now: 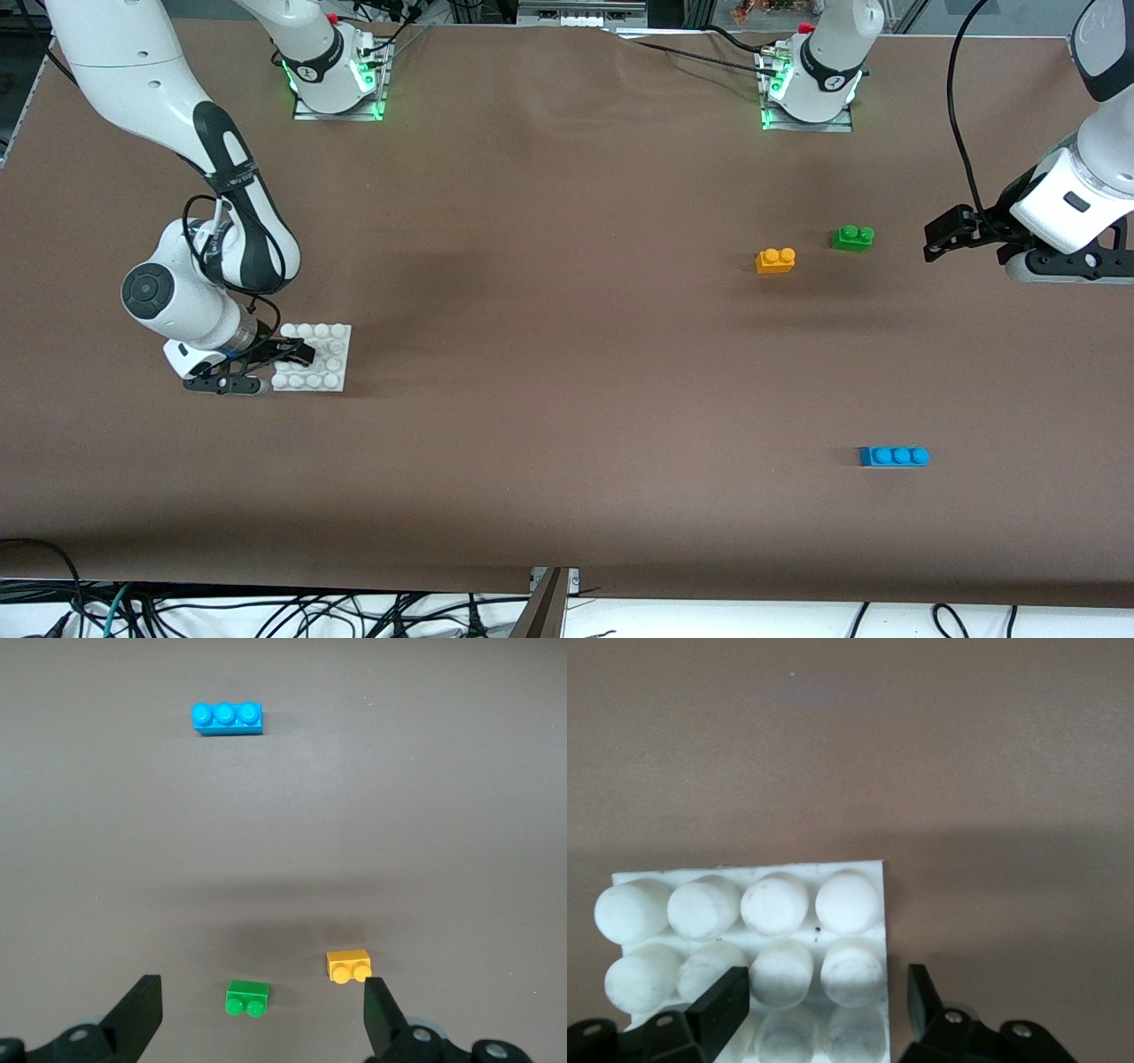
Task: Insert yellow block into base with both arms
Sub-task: 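Slide the white base plate with the right gripper toward the table middle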
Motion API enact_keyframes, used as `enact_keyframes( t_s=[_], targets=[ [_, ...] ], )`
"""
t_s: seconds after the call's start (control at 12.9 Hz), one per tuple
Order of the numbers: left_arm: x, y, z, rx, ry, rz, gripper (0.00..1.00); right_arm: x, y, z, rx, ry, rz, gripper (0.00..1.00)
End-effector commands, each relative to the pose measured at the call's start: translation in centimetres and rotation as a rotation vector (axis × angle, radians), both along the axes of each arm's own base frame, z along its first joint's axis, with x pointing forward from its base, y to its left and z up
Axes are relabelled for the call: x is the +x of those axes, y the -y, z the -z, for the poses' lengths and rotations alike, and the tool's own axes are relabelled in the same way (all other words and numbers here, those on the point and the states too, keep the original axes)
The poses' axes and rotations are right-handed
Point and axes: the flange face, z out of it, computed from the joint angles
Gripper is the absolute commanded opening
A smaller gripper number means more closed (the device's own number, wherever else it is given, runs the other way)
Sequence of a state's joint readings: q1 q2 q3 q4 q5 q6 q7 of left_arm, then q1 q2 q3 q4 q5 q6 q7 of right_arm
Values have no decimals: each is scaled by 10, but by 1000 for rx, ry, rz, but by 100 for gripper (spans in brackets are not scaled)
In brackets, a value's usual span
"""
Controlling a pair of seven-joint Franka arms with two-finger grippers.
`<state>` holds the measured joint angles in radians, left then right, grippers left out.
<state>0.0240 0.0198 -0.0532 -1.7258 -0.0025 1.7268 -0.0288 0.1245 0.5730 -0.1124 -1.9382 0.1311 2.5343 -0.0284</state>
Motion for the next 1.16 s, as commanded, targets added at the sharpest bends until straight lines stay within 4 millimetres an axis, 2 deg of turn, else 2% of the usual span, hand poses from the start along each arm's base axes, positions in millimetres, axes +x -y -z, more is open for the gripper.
enact_keyframes(
  t_s=[0.0, 0.23, 0.39, 0.7, 0.93, 1.09],
  targets=[
    [-2, -1, -7, -5, 0, 25, 100, -1, -14, 3, 16, 8, -4, 81],
    [-2, -1, -7, -5, 0, 25, 100, -2, -17, 2, 18, 8, -5, 81],
    [-2, -1, -7, -5, 0, 23, 100, -1, -33, 2, 33, 13, 21, 81],
    [-2, -1, -7, -5, 0, 23, 100, -3, -76, -1, 45, 29, 63, 81],
    [-2, -1, -7, -5, 2, 23, 100, -6, -121, -4, 54, 42, 111, 81],
    [-2, -1, -7, -5, 0, 25, 100, -8, -150, 1, 57, 48, 134, 81]
  ],
)
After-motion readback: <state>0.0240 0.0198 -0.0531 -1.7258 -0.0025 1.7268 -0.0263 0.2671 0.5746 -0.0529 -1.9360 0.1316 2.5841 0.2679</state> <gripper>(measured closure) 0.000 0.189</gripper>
